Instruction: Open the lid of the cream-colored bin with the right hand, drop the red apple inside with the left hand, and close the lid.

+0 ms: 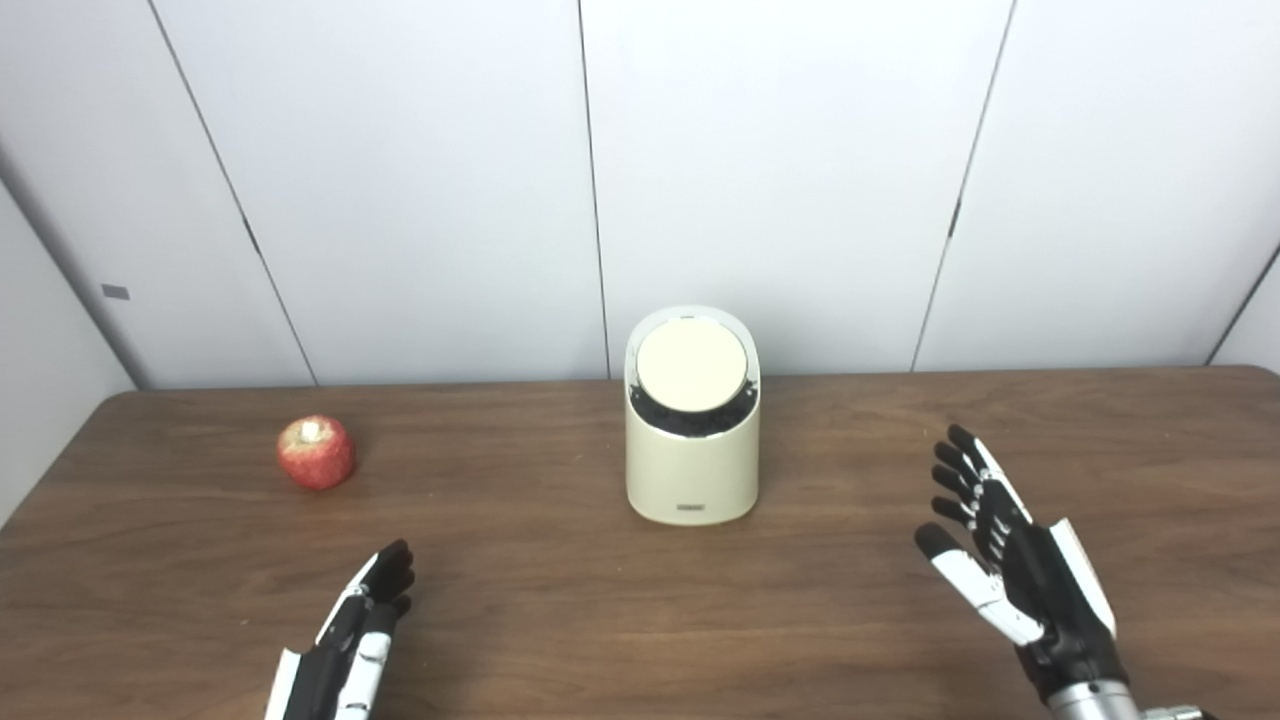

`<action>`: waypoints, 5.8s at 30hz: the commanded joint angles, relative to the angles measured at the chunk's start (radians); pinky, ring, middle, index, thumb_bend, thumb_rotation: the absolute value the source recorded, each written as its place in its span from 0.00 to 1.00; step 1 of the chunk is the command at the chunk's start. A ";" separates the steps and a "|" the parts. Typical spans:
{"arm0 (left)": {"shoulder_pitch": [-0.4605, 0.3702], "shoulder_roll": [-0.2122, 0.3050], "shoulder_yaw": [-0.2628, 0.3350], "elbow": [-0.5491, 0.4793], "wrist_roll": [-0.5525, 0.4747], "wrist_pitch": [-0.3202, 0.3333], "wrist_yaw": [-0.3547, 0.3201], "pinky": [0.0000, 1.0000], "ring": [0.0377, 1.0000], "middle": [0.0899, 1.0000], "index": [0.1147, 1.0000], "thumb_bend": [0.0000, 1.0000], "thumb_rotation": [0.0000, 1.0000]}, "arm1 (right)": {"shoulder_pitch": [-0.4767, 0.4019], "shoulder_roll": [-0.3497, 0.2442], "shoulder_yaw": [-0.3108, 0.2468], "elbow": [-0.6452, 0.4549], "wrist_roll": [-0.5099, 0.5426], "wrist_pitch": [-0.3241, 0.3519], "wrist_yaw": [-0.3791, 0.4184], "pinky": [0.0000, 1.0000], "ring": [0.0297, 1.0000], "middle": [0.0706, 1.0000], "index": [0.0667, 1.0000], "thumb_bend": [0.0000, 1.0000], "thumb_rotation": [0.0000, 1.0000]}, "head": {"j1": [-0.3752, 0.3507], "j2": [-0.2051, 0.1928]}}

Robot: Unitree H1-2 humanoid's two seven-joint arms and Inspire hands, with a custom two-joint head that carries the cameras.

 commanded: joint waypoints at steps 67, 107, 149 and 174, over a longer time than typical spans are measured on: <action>0.141 -0.009 -0.007 -0.069 -0.060 0.064 -0.027 0.95 0.95 0.96 0.97 0.46 0.87 | -0.716 0.026 0.284 0.518 -0.382 0.098 -0.048 0.84 0.91 0.91 0.90 0.88 0.31 | -0.053 0.122; 0.158 -0.011 -0.016 -0.116 -0.068 0.086 -0.028 0.98 0.96 0.96 0.98 0.40 0.87 | -0.715 -0.008 0.331 0.520 -0.437 0.055 -0.075 0.83 0.88 0.89 0.86 0.95 0.10 | -0.064 0.147; 0.150 -0.003 -0.005 -0.127 -0.083 0.120 -0.027 0.98 0.95 0.95 0.97 0.37 0.93 | -0.149 -0.021 0.070 -0.117 -0.004 0.174 0.087 0.81 0.86 0.89 0.89 0.51 0.95 | -0.073 0.170; 0.137 -0.017 0.032 -0.123 -0.074 0.072 -0.028 0.89 0.89 0.91 0.92 0.50 0.76 | 0.283 0.072 -0.029 -0.149 0.120 -0.102 0.011 0.81 0.90 0.93 0.91 0.68 0.48 | -0.017 0.233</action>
